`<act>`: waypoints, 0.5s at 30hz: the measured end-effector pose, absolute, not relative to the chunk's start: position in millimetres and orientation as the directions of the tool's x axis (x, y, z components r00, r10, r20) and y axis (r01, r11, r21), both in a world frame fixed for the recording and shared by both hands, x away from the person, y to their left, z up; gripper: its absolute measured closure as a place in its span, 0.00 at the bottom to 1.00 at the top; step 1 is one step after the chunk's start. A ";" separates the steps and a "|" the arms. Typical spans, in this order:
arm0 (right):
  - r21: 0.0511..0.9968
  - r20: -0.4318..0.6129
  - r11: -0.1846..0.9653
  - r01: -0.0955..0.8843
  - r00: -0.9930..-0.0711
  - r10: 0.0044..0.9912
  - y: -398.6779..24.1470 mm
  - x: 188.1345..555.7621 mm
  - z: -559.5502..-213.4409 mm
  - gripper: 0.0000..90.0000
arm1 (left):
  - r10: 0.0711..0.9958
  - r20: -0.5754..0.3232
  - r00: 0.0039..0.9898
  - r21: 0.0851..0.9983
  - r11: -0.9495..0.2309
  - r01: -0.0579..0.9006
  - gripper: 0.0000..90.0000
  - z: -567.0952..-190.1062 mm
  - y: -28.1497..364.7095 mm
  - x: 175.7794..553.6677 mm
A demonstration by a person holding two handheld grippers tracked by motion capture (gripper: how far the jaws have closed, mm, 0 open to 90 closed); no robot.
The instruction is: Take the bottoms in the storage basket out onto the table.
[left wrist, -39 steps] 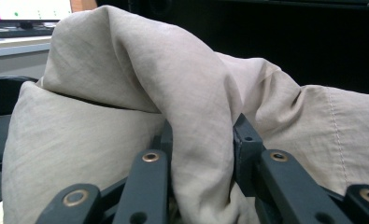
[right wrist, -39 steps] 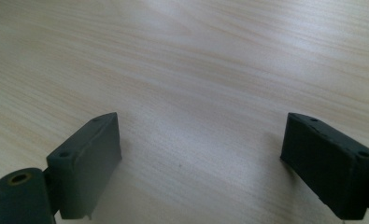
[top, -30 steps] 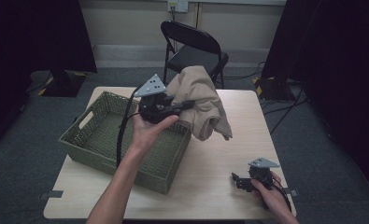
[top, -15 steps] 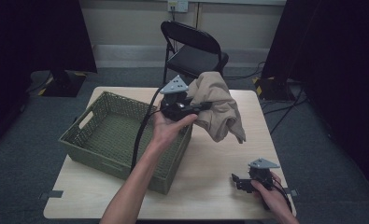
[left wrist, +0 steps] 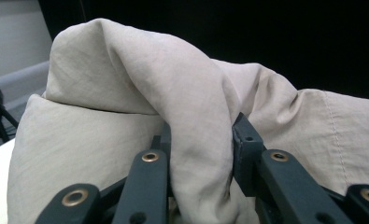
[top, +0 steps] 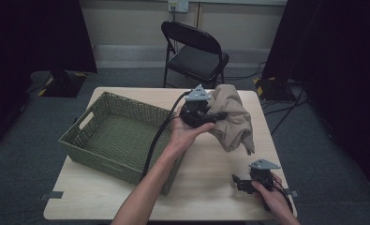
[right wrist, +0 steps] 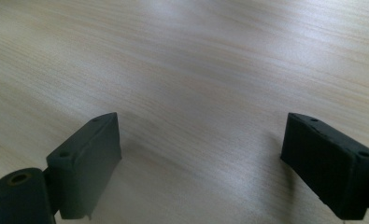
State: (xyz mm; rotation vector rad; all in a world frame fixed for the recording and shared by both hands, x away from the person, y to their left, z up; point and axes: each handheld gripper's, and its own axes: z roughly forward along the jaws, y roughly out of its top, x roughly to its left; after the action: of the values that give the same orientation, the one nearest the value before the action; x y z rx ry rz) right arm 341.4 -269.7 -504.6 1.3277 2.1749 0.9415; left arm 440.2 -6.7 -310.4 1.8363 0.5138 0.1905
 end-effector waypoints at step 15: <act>0.732 -0.008 0.320 0.601 -0.463 0.887 -270.3 340.9 -504.6 0.12 | 0.449 -0.130 0.884 0.878 -0.363 0.313 0.70 -343.1 -35.5 449.3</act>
State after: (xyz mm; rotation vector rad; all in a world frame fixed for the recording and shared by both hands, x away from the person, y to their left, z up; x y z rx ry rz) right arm 340.9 -270.3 -504.6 1.3171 2.1818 0.9444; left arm 449.3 -35.5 -343.1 1.9769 0.5565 0.1585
